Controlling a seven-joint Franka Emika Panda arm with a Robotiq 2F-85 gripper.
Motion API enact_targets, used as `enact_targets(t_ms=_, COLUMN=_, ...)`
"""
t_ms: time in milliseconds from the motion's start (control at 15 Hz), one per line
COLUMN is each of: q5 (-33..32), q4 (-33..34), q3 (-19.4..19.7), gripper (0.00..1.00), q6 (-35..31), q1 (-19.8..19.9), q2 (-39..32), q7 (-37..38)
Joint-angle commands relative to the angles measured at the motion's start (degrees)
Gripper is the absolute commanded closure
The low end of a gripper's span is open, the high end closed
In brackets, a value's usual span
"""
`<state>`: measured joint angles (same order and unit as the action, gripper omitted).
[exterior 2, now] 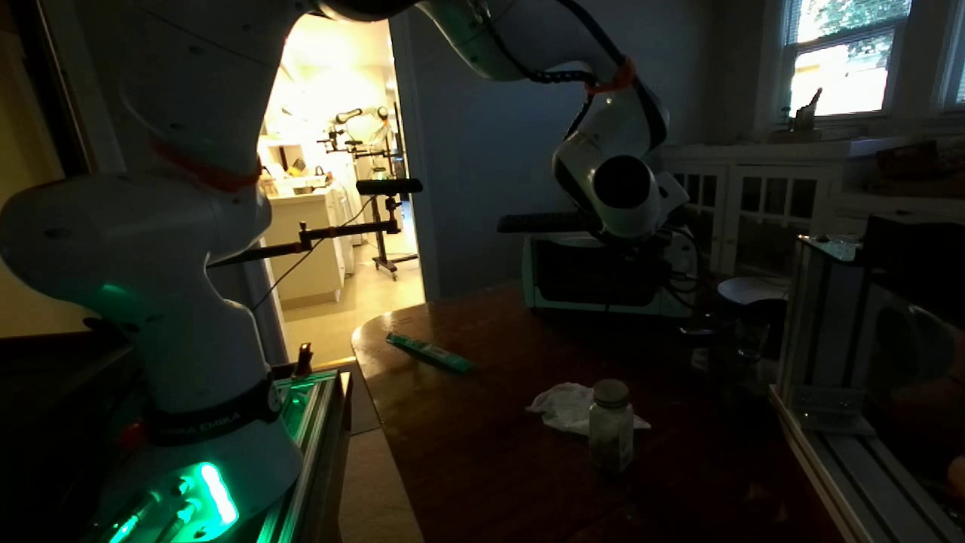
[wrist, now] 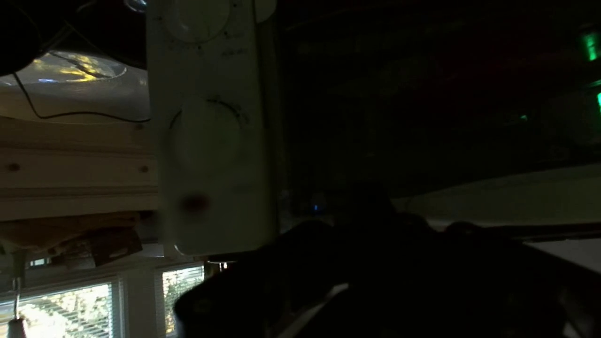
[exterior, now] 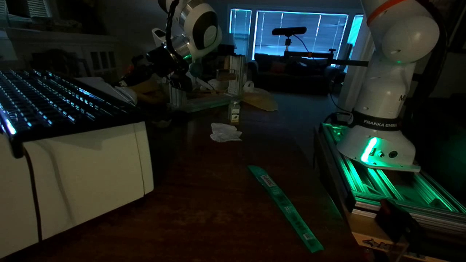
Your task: Close the oven door.
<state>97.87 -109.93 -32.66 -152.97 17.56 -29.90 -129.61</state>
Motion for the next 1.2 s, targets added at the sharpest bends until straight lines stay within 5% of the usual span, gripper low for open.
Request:
enact_targets(t_ms=0, q5=-0.02, q4=-2.29, q3=0.44, gripper=0.74, q6=-4.97, q1=-0.52, q2=2.57, q7=3.02)
enact_targets(t_ms=67, q5=-1.72, q4=-4.05, q3=0.49, gripper=0.74, q6=-6.15, q1=-0.16, q2=4.46, q7=6.14)
enact_targets(t_ms=333, q5=-10.97, q4=-11.95, q3=0.57, gripper=0.44, q6=-10.85, q1=0.51, q2=11.56, q7=20.62)
enact_targets(t_ms=400, q5=-10.59, q4=-14.08, q3=11.03, gripper=0.37, q6=-8.20, q1=-8.58, q2=15.69, q7=24.64)
enact_targets(t_ms=733, q5=-22.07, q4=-26.18, q3=20.60, gripper=0.01, q6=-11.27, q1=-18.00, q2=24.05, q7=44.54)
enact_targets(t_ms=1133, q5=-40.16, q4=-37.41, q3=25.56, gripper=0.00, q6=-12.54, q1=-20.84, q2=29.79, q7=69.29)
